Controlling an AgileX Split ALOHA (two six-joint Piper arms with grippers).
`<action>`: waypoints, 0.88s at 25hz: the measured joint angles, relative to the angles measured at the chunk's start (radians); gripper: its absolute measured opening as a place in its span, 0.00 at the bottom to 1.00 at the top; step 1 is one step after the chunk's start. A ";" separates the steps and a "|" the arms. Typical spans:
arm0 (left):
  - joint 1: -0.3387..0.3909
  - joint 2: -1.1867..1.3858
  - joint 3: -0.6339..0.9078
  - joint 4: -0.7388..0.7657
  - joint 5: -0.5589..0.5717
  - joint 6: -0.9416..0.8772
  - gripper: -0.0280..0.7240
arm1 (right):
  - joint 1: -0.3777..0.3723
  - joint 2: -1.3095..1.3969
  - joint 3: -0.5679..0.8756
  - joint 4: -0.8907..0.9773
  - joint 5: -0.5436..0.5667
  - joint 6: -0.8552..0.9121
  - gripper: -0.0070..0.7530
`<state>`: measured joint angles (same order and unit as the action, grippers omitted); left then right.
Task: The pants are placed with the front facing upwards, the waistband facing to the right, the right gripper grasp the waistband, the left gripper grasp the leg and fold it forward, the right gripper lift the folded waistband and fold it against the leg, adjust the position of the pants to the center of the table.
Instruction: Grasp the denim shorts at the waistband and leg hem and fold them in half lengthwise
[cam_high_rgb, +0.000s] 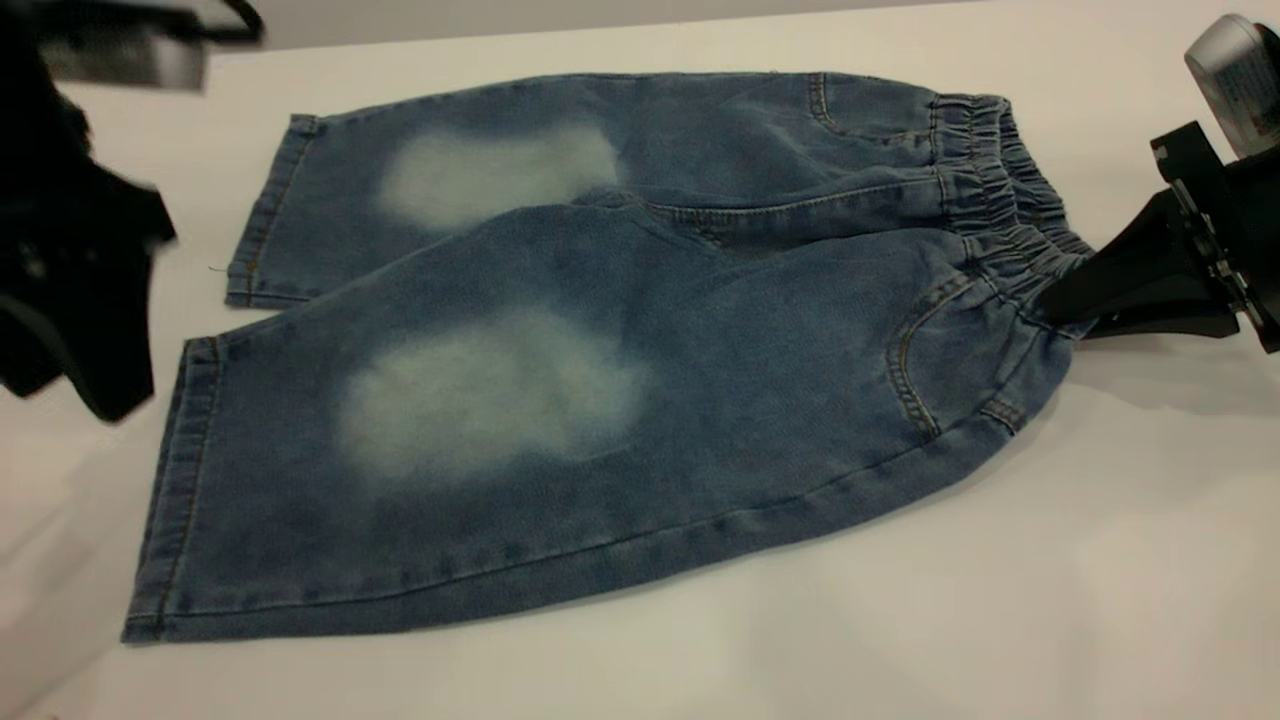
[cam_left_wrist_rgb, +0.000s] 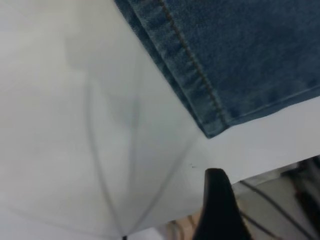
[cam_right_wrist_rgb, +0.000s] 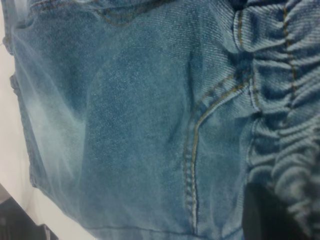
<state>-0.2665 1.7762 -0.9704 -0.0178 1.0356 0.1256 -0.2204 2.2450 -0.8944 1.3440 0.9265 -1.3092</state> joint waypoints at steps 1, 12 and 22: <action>-0.012 0.014 0.000 0.018 -0.003 0.000 0.59 | 0.000 0.000 -0.004 -0.007 0.000 -0.001 0.06; -0.038 0.070 0.000 0.082 -0.071 0.000 0.59 | 0.000 0.000 -0.020 -0.014 0.025 -0.001 0.06; -0.037 0.070 0.001 0.040 -0.098 -0.006 0.59 | 0.000 0.000 -0.021 -0.013 0.025 -0.001 0.06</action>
<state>-0.3040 1.8465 -0.9695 0.0226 0.9377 0.1198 -0.2204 2.2450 -0.9152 1.3308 0.9520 -1.3104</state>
